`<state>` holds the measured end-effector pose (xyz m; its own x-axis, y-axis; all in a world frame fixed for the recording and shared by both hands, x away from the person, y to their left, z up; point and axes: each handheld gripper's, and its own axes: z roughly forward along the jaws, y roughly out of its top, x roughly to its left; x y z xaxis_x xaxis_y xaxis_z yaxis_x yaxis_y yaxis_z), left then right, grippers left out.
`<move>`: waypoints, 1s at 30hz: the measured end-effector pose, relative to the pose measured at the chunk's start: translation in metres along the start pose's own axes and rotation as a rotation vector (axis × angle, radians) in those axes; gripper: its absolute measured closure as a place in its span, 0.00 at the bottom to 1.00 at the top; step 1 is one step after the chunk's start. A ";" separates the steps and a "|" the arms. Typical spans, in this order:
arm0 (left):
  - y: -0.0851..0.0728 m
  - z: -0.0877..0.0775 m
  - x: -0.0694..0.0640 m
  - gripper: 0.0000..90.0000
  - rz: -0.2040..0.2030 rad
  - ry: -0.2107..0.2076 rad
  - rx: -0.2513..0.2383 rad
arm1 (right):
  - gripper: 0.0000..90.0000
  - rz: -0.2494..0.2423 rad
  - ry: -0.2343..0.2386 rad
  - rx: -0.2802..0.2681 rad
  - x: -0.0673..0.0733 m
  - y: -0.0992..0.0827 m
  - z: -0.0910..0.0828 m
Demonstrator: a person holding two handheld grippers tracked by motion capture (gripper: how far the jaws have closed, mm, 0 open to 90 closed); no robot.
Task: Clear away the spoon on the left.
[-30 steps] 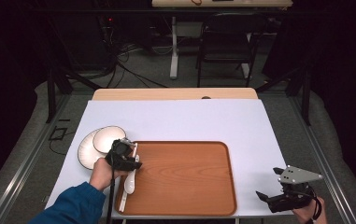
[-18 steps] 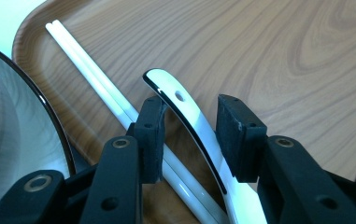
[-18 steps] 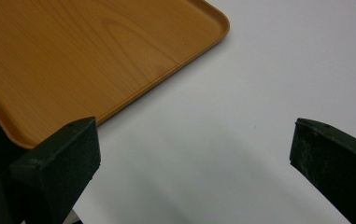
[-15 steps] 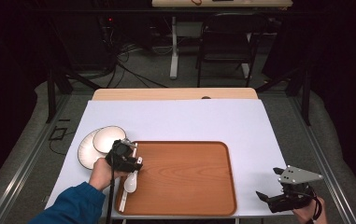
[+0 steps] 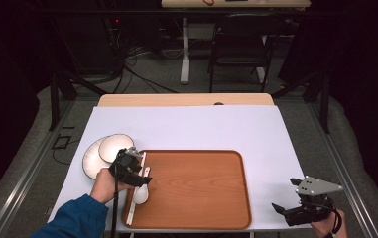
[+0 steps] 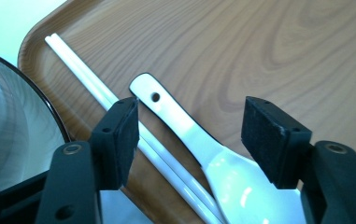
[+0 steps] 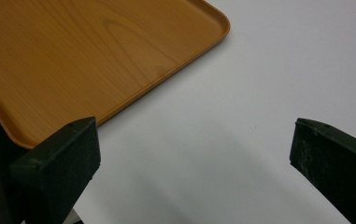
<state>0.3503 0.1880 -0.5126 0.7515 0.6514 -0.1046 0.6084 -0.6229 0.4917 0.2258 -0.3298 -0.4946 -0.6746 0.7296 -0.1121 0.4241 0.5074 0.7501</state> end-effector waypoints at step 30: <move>-0.010 -0.045 0.001 0.12 -0.026 0.065 -0.134 | 0.01 -0.009 0.005 0.001 0.000 0.000 0.001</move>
<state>0.3337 0.2144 -0.4785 0.7149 0.6962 -0.0651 0.5850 -0.5445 0.6010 0.2262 -0.3293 -0.4950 -0.6812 0.7230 -0.1154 0.4190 0.5142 0.7483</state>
